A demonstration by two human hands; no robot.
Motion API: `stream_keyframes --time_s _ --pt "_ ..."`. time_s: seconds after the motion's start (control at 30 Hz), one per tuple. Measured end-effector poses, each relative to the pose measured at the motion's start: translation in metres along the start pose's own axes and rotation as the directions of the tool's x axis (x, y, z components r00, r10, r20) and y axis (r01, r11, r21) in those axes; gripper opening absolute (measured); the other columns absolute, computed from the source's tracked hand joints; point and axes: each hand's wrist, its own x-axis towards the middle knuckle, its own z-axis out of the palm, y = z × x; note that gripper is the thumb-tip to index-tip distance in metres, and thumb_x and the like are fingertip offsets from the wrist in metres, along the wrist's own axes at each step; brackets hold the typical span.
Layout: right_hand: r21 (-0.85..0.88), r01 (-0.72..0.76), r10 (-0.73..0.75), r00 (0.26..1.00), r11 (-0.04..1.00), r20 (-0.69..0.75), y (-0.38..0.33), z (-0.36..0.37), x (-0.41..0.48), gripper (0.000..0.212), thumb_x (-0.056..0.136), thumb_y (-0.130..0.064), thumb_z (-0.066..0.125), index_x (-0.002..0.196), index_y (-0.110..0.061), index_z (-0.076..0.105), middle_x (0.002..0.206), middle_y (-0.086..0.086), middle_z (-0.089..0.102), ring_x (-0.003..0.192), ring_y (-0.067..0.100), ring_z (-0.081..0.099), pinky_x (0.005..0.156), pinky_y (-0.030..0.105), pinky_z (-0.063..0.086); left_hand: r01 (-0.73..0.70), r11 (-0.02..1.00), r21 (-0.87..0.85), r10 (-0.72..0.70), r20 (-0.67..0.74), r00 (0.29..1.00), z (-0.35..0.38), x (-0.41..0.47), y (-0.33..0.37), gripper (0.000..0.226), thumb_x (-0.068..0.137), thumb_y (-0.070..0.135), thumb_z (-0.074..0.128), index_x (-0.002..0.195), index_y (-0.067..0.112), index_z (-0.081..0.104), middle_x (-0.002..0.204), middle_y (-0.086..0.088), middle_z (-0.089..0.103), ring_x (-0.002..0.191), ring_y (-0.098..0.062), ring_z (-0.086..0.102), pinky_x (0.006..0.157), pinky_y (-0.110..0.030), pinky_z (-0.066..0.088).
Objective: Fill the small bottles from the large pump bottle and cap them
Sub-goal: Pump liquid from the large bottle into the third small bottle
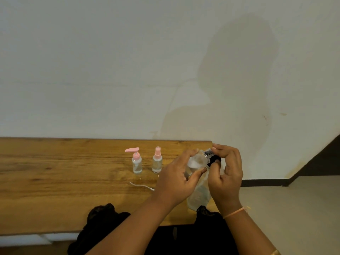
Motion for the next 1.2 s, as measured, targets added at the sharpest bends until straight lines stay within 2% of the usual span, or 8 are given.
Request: stream_keyframes --time_s 0.17,0.33,0.57,0.87,0.97,1.03,1.1,1.2 --pt "-0.006 0.014 -0.014 1.0 1.0 -0.023 -0.003 -0.001 0.002 0.025 0.078 -0.002 0.038 0.091 -0.008 0.059 0.094 0.007 0.055 0.098 -0.004 0.053 0.083 0.011 0.044 -0.018 1.0 -0.024 0.017 -0.021 1.0 0.001 0.0 -0.001 0.04 0.083 0.051 0.054 0.121 0.042 0.042 0.098 0.01 0.066 0.073 -0.01 0.065 0.064 -0.035 0.054" --pt "-0.026 0.006 -0.006 1.0 1.0 -0.031 0.004 -0.001 0.004 0.024 0.078 -0.001 0.038 0.086 -0.005 0.06 0.091 0.007 0.054 0.096 -0.006 0.053 0.082 0.01 0.044 0.008 1.0 -0.022 -0.008 0.009 1.0 0.003 0.0 0.0 0.043 0.082 0.057 0.05 0.121 0.044 0.04 0.105 0.014 0.064 0.079 -0.011 0.065 0.068 -0.034 0.055" --pt "-0.019 -0.011 0.011 1.0 1.0 -0.005 0.004 -0.002 0.001 0.028 0.075 0.005 0.038 0.088 -0.005 0.06 0.092 0.007 0.053 0.097 -0.005 0.053 0.083 0.011 0.045 0.024 1.0 -0.012 -0.023 0.044 0.999 0.002 -0.002 0.0 0.043 0.081 0.062 0.048 0.119 0.045 0.038 0.097 0.013 0.065 0.067 -0.008 0.062 0.062 -0.032 0.054" --pt "-0.017 0.029 -0.029 0.999 0.999 -0.024 -0.003 -0.002 0.004 0.028 0.076 0.0 0.036 0.09 -0.011 0.059 0.093 0.005 0.055 0.097 -0.005 0.054 0.082 0.011 0.044 -0.005 1.0 -0.015 0.005 -0.041 0.999 0.002 -0.002 0.001 0.044 0.082 0.057 0.052 0.123 0.044 0.041 0.109 0.016 0.064 0.08 -0.008 0.065 0.067 -0.031 0.055" --pt "-0.043 0.031 -0.032 0.999 0.999 -0.022 0.004 -0.003 0.005 0.029 0.077 0.002 0.034 0.087 -0.003 0.061 0.093 0.006 0.054 0.098 -0.006 0.053 0.083 0.011 0.045 0.014 1.0 0.026 -0.014 0.003 1.0 0.001 0.0 0.001 0.044 0.082 0.059 0.051 0.122 0.044 0.039 0.102 0.017 0.064 0.072 -0.004 0.063 0.06 -0.024 0.053" --pt "-0.061 0.041 -0.042 0.999 0.997 -0.007 0.008 -0.004 0.004 0.03 0.078 0.003 0.034 0.086 0.0 0.062 0.094 0.006 0.054 0.099 -0.006 0.052 0.085 0.012 0.045 0.013 0.999 0.043 -0.015 0.028 0.999 -0.002 0.0 0.002 0.042 0.084 0.055 0.056 0.122 0.04 0.044 0.082 0.018 0.059 0.056 0.002 0.054 0.047 -0.01 0.038" --pt "-0.064 0.051 -0.051 0.999 0.997 0.002 0.011 -0.006 0.003 0.031 0.078 0.003 0.033 0.087 0.002 0.063 0.094 0.008 0.055 0.1 -0.006 0.052 0.086 0.012 0.045 0.022 0.999 0.049 -0.024 0.042 0.999 -0.003 -0.001 0.004 0.042 0.086 0.048 0.06 0.124 0.033 0.048 0.069 0.021 0.05 0.048 0.003 0.048 0.043 -0.008 0.03" --pt "-0.059 0.042 -0.043 0.999 0.997 0.001 0.009 -0.005 0.002 0.03 0.077 0.003 0.034 0.088 0.002 0.062 0.094 0.009 0.055 0.1 -0.006 0.052 0.086 0.012 0.045 0.021 0.998 0.06 -0.023 0.027 0.999 -0.003 0.0 0.004 0.043 0.085 0.053 0.057 0.123 0.038 0.045 0.076 0.018 0.057 0.05 0.001 0.051 0.045 -0.008 0.033"
